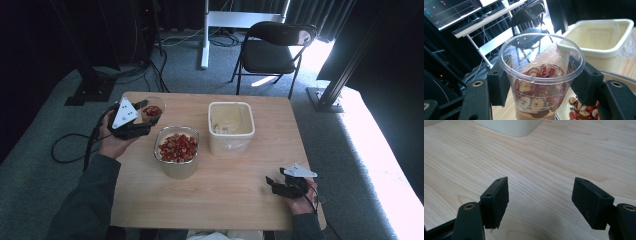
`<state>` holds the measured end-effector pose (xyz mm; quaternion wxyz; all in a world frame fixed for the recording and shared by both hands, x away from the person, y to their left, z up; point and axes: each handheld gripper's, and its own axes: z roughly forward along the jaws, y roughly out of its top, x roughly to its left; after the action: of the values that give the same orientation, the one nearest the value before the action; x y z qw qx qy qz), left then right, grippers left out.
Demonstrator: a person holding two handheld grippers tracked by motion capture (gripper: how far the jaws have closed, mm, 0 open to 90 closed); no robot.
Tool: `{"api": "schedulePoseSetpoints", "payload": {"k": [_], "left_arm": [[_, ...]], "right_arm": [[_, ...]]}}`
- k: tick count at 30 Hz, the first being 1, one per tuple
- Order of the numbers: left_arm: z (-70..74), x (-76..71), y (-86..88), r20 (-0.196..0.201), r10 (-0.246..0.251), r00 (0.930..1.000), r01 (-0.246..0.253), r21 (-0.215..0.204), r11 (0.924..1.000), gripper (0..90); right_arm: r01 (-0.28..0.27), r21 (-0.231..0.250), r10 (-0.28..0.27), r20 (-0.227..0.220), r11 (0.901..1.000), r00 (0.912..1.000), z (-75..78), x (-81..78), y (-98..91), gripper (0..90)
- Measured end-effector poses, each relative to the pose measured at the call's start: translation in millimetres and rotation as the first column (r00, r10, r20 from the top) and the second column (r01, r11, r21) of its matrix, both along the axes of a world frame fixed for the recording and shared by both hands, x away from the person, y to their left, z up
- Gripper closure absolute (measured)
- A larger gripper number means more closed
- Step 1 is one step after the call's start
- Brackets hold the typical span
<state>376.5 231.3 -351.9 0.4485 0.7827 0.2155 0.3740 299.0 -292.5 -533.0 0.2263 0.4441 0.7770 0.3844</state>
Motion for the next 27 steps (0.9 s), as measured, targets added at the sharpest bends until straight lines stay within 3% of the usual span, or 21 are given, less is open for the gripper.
{"api": "schedulePoseSetpoints", "payload": {"k": [2, 3, 5, 7, 11, 18, 24, 25, 27], "left_arm": [[-0.5, -0.3, -1.2, 0.003, 0.003, 1.0000, -0.003, 0.014, 0.9999, 39.0], [-2.1, -0.8, -3.4, 0.011, 0.010, 0.9999, -0.010, 0.041, 0.9991, 39.0], [-2.1, -0.8, -3.4, 0.011, 0.010, 0.9999, -0.010, 0.041, 0.9991, 39.0], [-6.1, -1.6, -8.2, 0.029, 0.029, 0.9992, -0.032, 0.123, 0.9918, 39.0], [-8.0, -2.2, -11.3, 0.041, 0.033, 0.9986, -0.039, 0.165, 0.9855, 39.0], [-11.9, -4.3, -24.7, 0.082, 0.032, 0.9961, -0.055, 0.293, 0.9547, 39.2], [-12.5, -5.2, -32.4, 0.109, 0.025, 0.9937, -0.064, 0.364, 0.9293, 39.2], [-12.8, -5.5, -33.7, 0.117, 0.024, 0.9928, -0.067, 0.385, 0.9205, 39.1], [-13.1, -5.8, -35.6, 0.118, 0.018, 0.9929, -0.065, 0.408, 0.9106, 39.2]], "right_arm": [[0.003, -0.001, -0.003, -0.001, 1.0000, 1.0000, -0.7, -0.1, -0.1, 29.2], [0.003, -0.003, -0.003, -0.002, 1.0000, 1.0000, -1.0, -0.2, -0.3, 29.2], [0.003, -0.004, -0.003, -0.003, 1.0000, 1.0000, -1.3, -0.2, -0.3, 29.2], [0.000, -0.007, 0.000, -0.003, 1.0000, 1.0000, -2.0, -0.6, -0.2, 29.2], [0.000, -0.009, -0.001, -0.003, 1.0000, 1.0000, -2.4, -0.6, 0.0, 29.2], [0.003, -0.010, -0.003, -0.005, 0.9999, 1.0000, -3.0, -0.7, 0.4, 29.2], [0.003, -0.009, -0.003, -0.006, 1.0000, 1.0000, -3.1, -1.2, 0.7, 29.2], [0.003, -0.010, -0.003, -0.005, 0.9999, 1.0000, -3.1, -1.2, 0.7, 29.2], [0.002, -0.011, -0.002, -0.004, 0.9999, 1.0000, -3.4, -1.1, 0.7, 29.2]]}}
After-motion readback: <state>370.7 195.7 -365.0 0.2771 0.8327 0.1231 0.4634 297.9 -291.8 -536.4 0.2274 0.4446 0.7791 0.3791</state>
